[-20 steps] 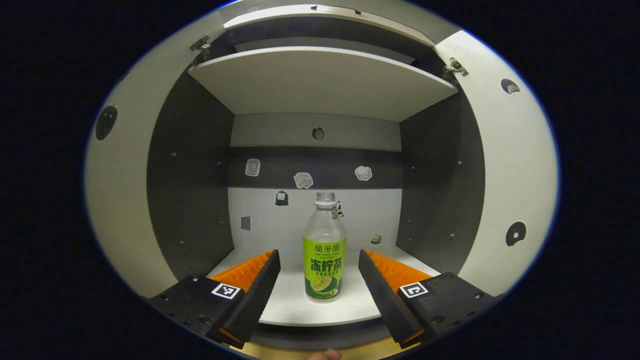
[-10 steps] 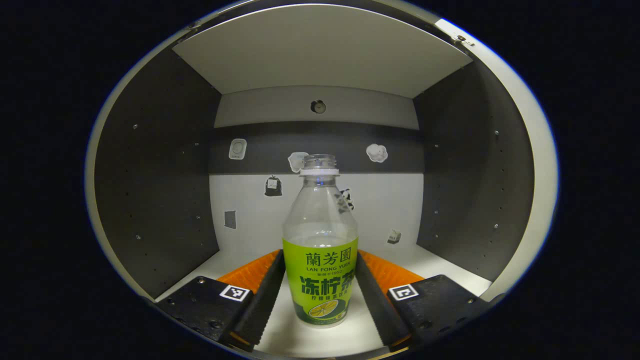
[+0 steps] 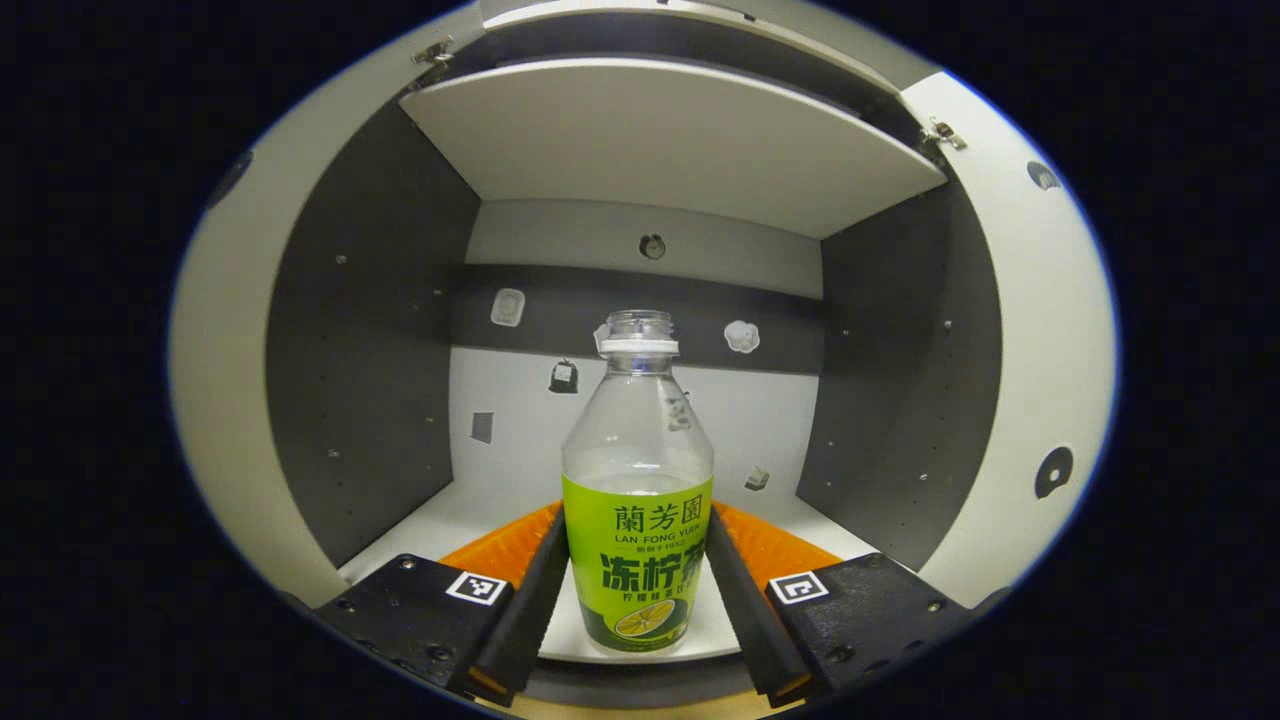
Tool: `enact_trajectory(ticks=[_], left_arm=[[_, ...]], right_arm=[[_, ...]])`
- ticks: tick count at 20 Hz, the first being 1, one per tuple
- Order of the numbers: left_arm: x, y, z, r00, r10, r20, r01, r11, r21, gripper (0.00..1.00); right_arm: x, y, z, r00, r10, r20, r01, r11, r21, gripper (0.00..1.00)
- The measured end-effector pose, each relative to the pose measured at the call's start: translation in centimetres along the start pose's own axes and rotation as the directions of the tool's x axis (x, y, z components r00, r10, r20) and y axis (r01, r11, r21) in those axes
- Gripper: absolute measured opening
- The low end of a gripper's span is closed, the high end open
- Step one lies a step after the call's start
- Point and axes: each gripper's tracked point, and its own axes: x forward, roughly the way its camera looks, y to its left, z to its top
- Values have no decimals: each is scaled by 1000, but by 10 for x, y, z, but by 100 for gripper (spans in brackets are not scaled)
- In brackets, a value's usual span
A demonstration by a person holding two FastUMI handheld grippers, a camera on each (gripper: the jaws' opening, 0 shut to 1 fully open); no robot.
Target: Grasp the bottle in the cabinet with the left hand and place it on the coaster, then close the right door with the right hand and the left door with the left hand.
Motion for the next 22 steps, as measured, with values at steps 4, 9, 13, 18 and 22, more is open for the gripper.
enact_trajectory(ticks=[4, 9, 13, 18, 22], left_arm=[[-63, 8, 20, 999, 31, 13, -31, 999, -14, 81], [-144, 20, 32, 998, 64, 25, -64, 998, 2, 80], [-202, 27, 28, 996, 82, 25, -83, 996, 14, 80], [-258, 35, -1, 995, 94, 13, -95, 994, 49, 80], [-287, 28, -50, 997, 78, -16, -77, 994, 82, 81]], right_arm=[[-30, -2, 11, 999, 38, 7, -38, 999, 22, 97], [-69, -8, 15, 998, 56, 10, -56, 998, 23, 96], [-91, -4, 10, 996, 84, 20, -84, 996, 23, 96], [-102, 5, 1, 995, 99, 16, -100, 994, 40, 96], [-104, 11, -2, 996, 88, -1, -88, 994, 68, 97]])
